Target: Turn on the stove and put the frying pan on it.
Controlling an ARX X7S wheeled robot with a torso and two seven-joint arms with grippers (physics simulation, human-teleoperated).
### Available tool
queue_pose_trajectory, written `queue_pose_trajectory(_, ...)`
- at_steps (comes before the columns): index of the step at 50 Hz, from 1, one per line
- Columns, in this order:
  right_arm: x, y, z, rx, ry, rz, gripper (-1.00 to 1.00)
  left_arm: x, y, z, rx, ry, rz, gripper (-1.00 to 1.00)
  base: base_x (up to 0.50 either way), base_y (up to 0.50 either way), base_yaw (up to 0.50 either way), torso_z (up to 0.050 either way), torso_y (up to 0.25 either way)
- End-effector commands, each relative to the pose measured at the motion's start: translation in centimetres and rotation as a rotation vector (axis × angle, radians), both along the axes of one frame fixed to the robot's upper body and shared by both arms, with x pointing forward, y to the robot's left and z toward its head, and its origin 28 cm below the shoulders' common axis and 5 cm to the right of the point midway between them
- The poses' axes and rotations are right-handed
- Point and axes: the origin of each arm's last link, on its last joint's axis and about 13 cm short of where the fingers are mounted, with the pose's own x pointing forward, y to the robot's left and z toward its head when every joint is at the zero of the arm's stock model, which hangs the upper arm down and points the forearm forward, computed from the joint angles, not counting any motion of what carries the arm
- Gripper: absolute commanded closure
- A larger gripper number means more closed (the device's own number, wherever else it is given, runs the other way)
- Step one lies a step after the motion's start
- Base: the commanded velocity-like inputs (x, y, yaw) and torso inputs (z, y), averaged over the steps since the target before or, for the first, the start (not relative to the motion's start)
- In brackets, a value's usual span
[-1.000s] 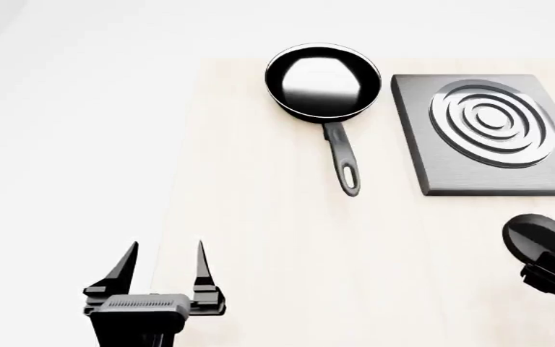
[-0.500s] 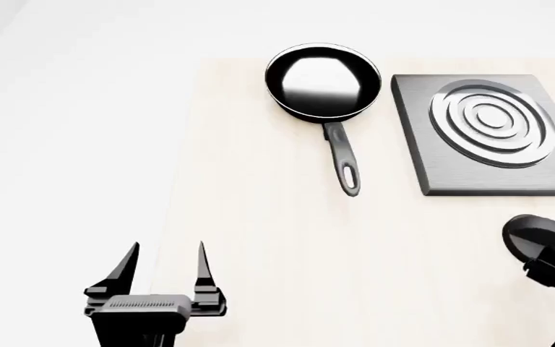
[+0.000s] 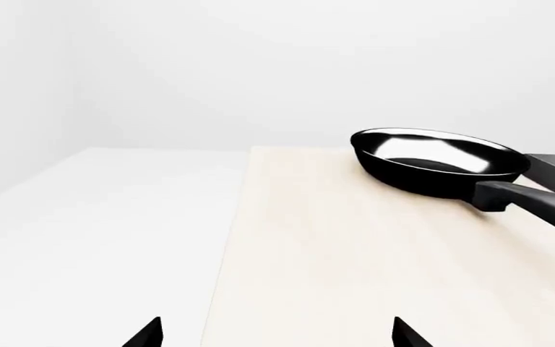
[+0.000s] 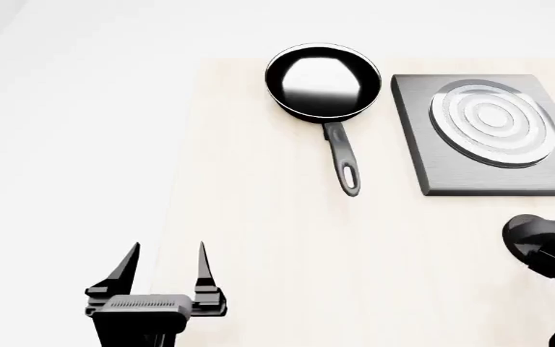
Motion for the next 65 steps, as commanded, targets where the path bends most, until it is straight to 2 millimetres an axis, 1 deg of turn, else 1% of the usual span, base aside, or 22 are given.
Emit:
queue_pose_trajectory(1, 0.1, 0.0, 0.0, 0.0, 0.006, 0.004, -1.0, 0.0, 0.0, 0.0, -0.001, 0.002, 0.0, -1.0, 0.0, 0.0, 0.0, 0.0, 0.0)
queue_pose_trajectory(6, -1.0, 0.3, 0.5, -0.004, 0.02, -0.002, -1.0, 0.0, 0.0, 0.0, -0.002, 0.002, -0.001, -1.0, 0.0, 0.0, 0.0, 0.0, 0.0)
queue_pose_trajectory(8, -1.7, 0.7, 1.5, -0.032, -0.008, 0.005, -1.0, 0.0, 0.0, 0.0, -0.001, 0.004, -0.004, -1.0, 0.0, 0.0, 0.0, 0.0, 0.0)
queue_pose_trajectory(9, -1.7, 0.7, 1.5, -0.032, -0.008, 0.005, -1.0, 0.0, 0.0, 0.0, -0.001, 0.004, -0.004, -1.0, 0.0, 0.0, 0.0, 0.0, 0.0)
queue_pose_trajectory(10, -2.2, 1.0, 2.5, -0.056, -0.02, -0.001, -1.0, 0.0, 0.0, 0.0, -0.001, 0.005, -0.006, -1.0, 0.0, 0.0, 0.0, 0.0, 0.0)
queue_pose_trajectory(16, -3.2, 1.9, 5.0, -0.069, -0.052, 0.011, -1.0, -0.1, 0.0, 0.0, 0.0, 0.005, -0.005, -1.0, 0.0, 0.0, 0.0, 0.0, 0.0)
queue_pose_trajectory(22, -4.2, 3.0, 9.2, -0.14, -0.134, 0.063, -1.0, -0.1, -0.1, -0.1, 0.002, 0.005, -0.007, -1.0, 0.0, 0.0, 0.0, 0.0, 0.0)
queue_pose_trajectory(25, -4.3, 3.5, 10.7, -0.165, -0.162, 0.089, -1.0, -0.1, -0.1, -0.1, 0.003, 0.009, -0.009, -1.0, 0.0, 0.0, 0.0, 0.0, 0.0)
queue_pose_trajectory(26, -4.2, 3.9, 11.6, -0.182, -0.156, 0.113, -1.0, -0.1, -0.1, -0.1, 0.003, 0.009, -0.009, -1.0, 0.0, 0.0, 0.0, 0.0, 0.0)
queue_pose_trajectory(30, -3.6, 5.2, 13.4, -0.22, -0.171, 0.186, -1.0, -0.1, -0.1, -0.1, 0.0, 0.011, -0.007, -1.0, 0.0, 0.0, 0.0, 0.0, 0.0)
queue_pose_trajectory(33, -3.0, 5.9, 14.2, -0.232, -0.173, 0.242, -1.0, 0.0, 0.0, -0.1, -0.003, 0.01, -0.005, -1.0, 0.0, 0.0, 0.0, 0.0, 0.0)
queue_pose_trajectory(36, -2.2, 6.8, 15.2, -0.215, -0.21, 0.351, -1.0, -0.1, 0.0, 0.0, -0.006, 0.006, -0.004, -1.0, 0.0, 0.0, 0.0, 0.0, 0.0)
queue_pose_trajectory(38, -1.9, 7.2, 15.6, -0.141, -0.229, 0.41, -1.0, -0.1, 0.0, 0.0, -0.006, 0.006, -0.004, -1.0, 0.0, 0.0, 0.0, 0.0, 0.0)
queue_pose_trajectory(39, -1.5, 7.7, 15.9, -0.169, -0.223, 0.435, -1.0, -0.1, 0.0, 0.0, -0.008, 0.004, -0.002, -1.0, 0.0, 0.0, 0.0, 0.0, 0.0)
queue_pose_trajectory(45, -0.1, 9.7, 17.1, -0.14, -0.228, 0.594, -1.0, 0.0, 0.1, 0.0, -0.013, 0.003, 0.0, -1.0, 0.0, 0.0, 0.0, 0.0, 0.0)
queue_pose_trajectory(47, 0.3, 10.4, 17.7, -0.188, -0.198, 0.605, -1.0, 0.0, 0.1, 0.1, -0.014, 0.003, 0.0, -1.0, 0.0, 0.0, 0.0, 0.0, 0.0)
queue_pose_trajectory(51, 1.0, 11.4, 18.3, -0.168, -0.151, 0.65, -1.0, 0.0, 0.1, 0.0, -0.013, 0.007, -0.002, -1.0, 0.0, 0.0, 0.0, 0.0, 0.0)
queue_pose_trajectory(56, 2.0, 12.0, 18.9, -0.063, -0.127, 0.709, -1.0, 0.0, 0.1, 0.0, -0.014, 0.009, -0.002, -1.0, 0.0, 0.0, 0.0, 0.0, 0.0)
queue_pose_trajectory(58, 2.1, 12.5, 19.1, -0.012, -0.029, 0.757, -1.0, 0.0, 0.1, -0.1, -0.014, 0.011, -0.002, -1.0, 0.0, 0.0, 0.0, 0.0, 0.0)
queue_pose_trajectory(60, 2.3, 13.0, 19.3, 0.001, -0.044, 0.785, -1.0, 0.0, 0.0, -0.1, -0.014, 0.012, -0.006, -1.0, 0.0, 0.0, 0.0, 0.0, 0.0)
queue_pose_trajectory(61, 2.7, 13.4, 19.5, 0.059, -0.055, 0.816, -1.0, 0.0, 0.0, -0.1, -0.014, 0.012, -0.007, -1.0, 0.0, 0.0, 0.0, 0.0, 0.0)
queue_pose_trajectory(65, 3.4, 13.9, 19.8, 0.072, -0.028, 0.829, -1.0, 0.0, 0.0, -0.1, -0.014, 0.012, -0.005, -1.0, 0.0, 0.0, 0.0, 0.0, 0.0)
